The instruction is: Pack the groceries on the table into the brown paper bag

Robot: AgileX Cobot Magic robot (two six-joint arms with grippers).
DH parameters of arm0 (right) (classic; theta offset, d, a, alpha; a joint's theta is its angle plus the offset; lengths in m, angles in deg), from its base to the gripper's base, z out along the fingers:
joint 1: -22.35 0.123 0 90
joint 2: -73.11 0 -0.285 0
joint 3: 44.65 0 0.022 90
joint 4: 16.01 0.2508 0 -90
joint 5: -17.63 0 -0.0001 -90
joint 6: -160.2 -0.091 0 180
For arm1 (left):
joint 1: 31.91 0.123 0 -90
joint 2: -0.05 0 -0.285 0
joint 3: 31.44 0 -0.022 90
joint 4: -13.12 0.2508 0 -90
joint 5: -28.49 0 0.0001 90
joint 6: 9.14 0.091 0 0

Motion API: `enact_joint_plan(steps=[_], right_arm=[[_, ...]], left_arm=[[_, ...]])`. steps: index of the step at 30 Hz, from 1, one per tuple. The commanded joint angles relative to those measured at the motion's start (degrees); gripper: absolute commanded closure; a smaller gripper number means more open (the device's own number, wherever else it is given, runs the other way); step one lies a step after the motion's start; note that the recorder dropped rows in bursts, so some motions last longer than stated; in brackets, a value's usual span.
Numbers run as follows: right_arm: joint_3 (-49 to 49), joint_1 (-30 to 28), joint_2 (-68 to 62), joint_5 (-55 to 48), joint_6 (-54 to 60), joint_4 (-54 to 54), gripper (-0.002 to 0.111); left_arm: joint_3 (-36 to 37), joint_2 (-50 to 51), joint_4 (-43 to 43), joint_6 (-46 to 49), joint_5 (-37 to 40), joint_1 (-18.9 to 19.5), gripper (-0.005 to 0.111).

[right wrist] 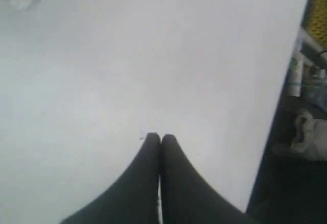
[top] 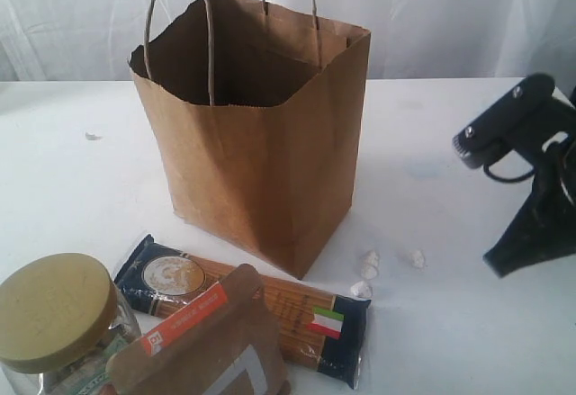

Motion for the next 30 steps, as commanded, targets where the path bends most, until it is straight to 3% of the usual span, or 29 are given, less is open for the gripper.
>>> enact_joint_plan(steps=[1, 6, 11, 17, 22, 24, 30], right_arm=[[-5.1, -0.4, 0.2, 7.1, 0.6, 2.5, 0.108], [-6.5, -1.2, 0.2, 15.3, -5.0, 3.0, 0.108], [-5.2, -6.9, -3.9, 23.3, -4.8, 8.0, 0.108], [-1.3, -8.3, -12.4, 25.3, 16.2, 25.9, 0.108], [-0.3, -8.3, -16.9, 31.0, 19.2, 28.2, 0.107], [-0.3, -8.3, -17.9, 34.0, 19.4, 28.0, 0.102], [-0.2, -8.3, -20.9, 39.6, 19.8, 28.0, 0.071]], left_arm=[[0.2, -0.3, -0.4, -0.1, -0.3, 0.0, 0.107], [0.2, -0.3, -0.4, -0.1, -0.3, 0.0, 0.107], [0.2, -0.3, -0.4, -0.1, -0.3, 0.0, 0.107], [0.2, -0.3, -0.4, -0.1, -0.3, 0.0, 0.107], [0.2, -0.3, -0.4, -0.1, -0.3, 0.0, 0.107], [0.2, -0.3, -0.4, -0.1, -0.3, 0.0, 0.107], [0.2, -0.3, -0.4, -0.1, -0.3, 0.0, 0.107]])
